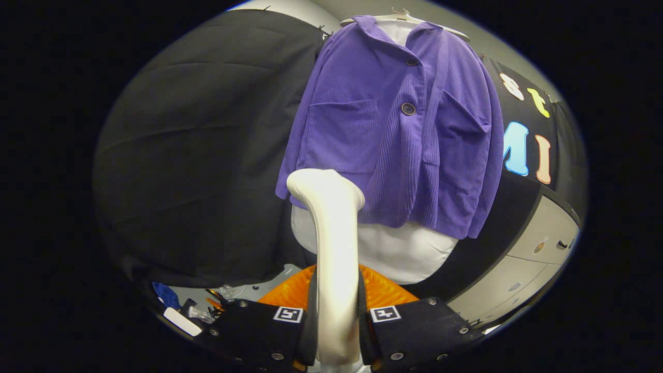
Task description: Iron the clothes twice with a garment steamer, once on the left side and once on the right side.
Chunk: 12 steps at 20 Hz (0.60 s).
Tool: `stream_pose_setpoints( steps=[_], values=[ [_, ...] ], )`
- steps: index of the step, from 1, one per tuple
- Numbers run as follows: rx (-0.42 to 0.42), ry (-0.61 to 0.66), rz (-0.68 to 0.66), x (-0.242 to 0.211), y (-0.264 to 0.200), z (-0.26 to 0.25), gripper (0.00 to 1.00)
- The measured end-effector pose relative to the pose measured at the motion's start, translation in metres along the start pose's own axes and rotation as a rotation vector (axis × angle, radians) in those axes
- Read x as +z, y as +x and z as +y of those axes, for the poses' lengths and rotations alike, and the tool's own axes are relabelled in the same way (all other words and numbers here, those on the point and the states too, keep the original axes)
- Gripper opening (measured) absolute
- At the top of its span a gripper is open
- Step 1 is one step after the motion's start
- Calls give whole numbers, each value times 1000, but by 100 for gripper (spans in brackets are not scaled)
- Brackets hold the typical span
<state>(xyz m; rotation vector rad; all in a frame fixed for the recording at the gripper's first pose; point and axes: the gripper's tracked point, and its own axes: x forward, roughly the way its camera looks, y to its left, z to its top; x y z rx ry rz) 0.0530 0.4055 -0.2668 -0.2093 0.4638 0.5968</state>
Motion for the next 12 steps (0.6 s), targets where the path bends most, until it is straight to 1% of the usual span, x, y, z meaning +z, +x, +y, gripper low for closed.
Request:
stream_pose_setpoints(
  steps=[4, 6, 8, 12],
  values=[
    [22, 31, -84, 19, -53, -13, 33],
    [25, 32, -101, 27, -79, -27, 33],
    [17, 50, -127, 35, -108, -44, 33],
    [-35, 95, -183, 46, -161, -92, 32]
  ],
)
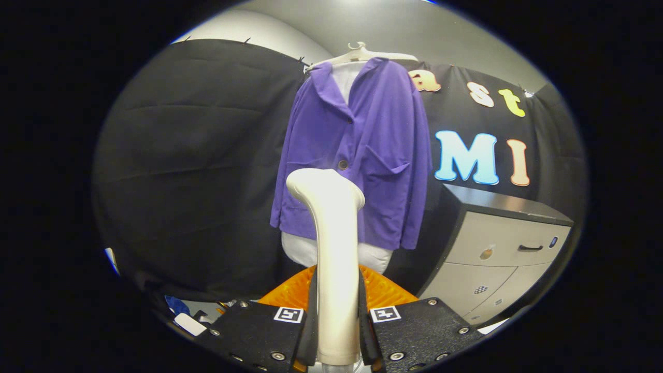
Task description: Iron the clothes twice with a garment steamer, once on the left side and once on the right side.
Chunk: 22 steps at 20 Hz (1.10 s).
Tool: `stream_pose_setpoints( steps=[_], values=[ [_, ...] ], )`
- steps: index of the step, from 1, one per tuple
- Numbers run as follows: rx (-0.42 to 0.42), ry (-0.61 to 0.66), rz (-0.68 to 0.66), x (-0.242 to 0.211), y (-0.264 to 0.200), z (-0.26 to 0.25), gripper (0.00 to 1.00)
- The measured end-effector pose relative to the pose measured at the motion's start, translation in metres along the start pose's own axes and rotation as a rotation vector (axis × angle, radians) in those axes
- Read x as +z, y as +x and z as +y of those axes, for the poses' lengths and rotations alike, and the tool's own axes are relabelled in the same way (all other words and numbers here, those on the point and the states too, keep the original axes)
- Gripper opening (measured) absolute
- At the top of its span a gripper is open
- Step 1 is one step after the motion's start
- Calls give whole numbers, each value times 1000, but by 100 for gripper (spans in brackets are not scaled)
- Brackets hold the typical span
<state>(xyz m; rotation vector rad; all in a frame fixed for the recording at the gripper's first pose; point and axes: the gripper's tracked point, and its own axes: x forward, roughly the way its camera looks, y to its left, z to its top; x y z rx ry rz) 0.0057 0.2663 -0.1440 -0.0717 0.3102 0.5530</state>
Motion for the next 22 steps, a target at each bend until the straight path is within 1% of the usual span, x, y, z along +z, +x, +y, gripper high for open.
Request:
stream_pose_setpoints(
  steps=[6, 8, 11, 15, 19, 22],
  values=[
    [-109, 91, -108, 38, -77, -85, 32],
    [-155, 98, -156, 48, -107, -114, 32],
    [-208, 132, -185, 49, -149, -153, 32],
    [-279, 160, -211, 54, -193, -195, 32],
    [-360, 174, -214, 57, -212, -218, 32],
    [-383, 170, -217, 61, -211, -215, 32]
  ],
)
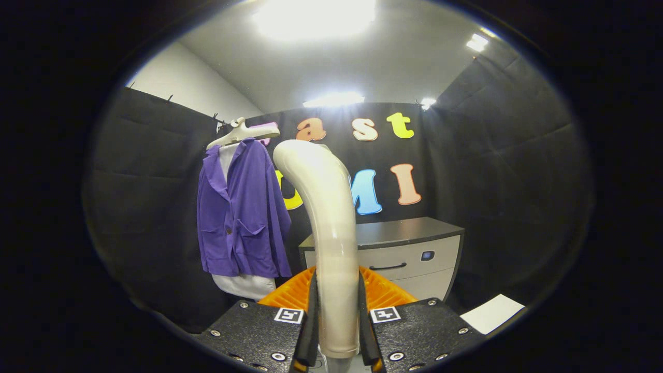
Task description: Iron the clothes twice with a garment steamer, once on the left side and once on the right side.
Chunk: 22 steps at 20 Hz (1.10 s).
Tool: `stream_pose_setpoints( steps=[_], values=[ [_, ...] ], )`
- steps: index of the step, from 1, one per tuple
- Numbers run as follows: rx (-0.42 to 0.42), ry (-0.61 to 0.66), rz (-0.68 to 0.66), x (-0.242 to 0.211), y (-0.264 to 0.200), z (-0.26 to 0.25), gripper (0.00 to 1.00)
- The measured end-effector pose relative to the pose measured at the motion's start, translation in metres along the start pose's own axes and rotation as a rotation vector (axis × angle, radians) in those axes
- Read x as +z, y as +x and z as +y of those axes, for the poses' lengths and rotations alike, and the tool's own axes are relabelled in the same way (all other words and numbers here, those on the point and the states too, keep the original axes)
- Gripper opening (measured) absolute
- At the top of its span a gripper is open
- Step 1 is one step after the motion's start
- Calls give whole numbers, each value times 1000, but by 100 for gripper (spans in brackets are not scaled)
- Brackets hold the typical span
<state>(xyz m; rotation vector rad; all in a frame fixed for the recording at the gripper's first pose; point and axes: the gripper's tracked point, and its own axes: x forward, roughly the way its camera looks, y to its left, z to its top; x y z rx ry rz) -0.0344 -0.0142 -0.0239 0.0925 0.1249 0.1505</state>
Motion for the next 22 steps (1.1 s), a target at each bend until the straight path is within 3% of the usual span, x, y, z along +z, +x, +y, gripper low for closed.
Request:
stream_pose_setpoints(
  steps=[22],
  values=[
    [26, -8, 19, 3, 24, 25, 32]
  ],
)
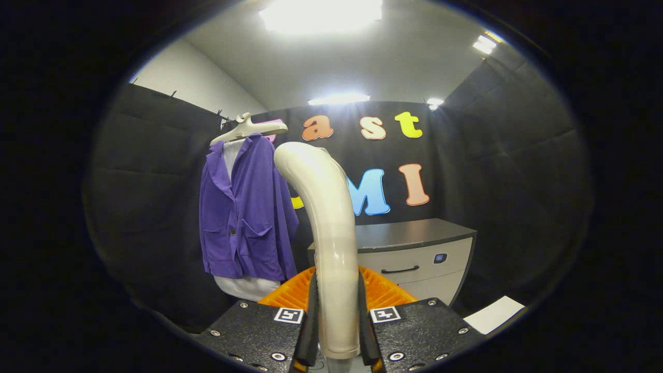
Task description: Iron the clothes twice with a garment steamer, once on the left side and once on the right side.
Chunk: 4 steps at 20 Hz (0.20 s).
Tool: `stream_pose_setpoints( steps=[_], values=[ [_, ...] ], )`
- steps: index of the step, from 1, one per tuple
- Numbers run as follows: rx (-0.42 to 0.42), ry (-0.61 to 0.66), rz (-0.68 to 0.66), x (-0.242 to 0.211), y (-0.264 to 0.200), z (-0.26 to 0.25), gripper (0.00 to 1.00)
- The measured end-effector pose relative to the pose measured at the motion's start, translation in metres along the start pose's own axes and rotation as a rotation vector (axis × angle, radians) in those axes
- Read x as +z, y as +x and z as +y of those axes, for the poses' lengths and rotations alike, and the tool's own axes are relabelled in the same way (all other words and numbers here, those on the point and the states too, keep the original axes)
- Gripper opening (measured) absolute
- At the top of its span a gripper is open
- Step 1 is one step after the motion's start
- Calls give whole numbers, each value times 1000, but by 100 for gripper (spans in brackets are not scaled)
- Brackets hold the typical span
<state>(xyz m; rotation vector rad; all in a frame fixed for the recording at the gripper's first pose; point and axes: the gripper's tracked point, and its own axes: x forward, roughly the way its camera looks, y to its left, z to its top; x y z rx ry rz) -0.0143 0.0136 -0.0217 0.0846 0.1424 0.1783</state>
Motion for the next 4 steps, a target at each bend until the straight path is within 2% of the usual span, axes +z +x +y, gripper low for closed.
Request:
stream_pose_setpoints(
  steps=[4],
  values=[
    [3, 3, -2, 3, -1, 3, 32]
  ],
)
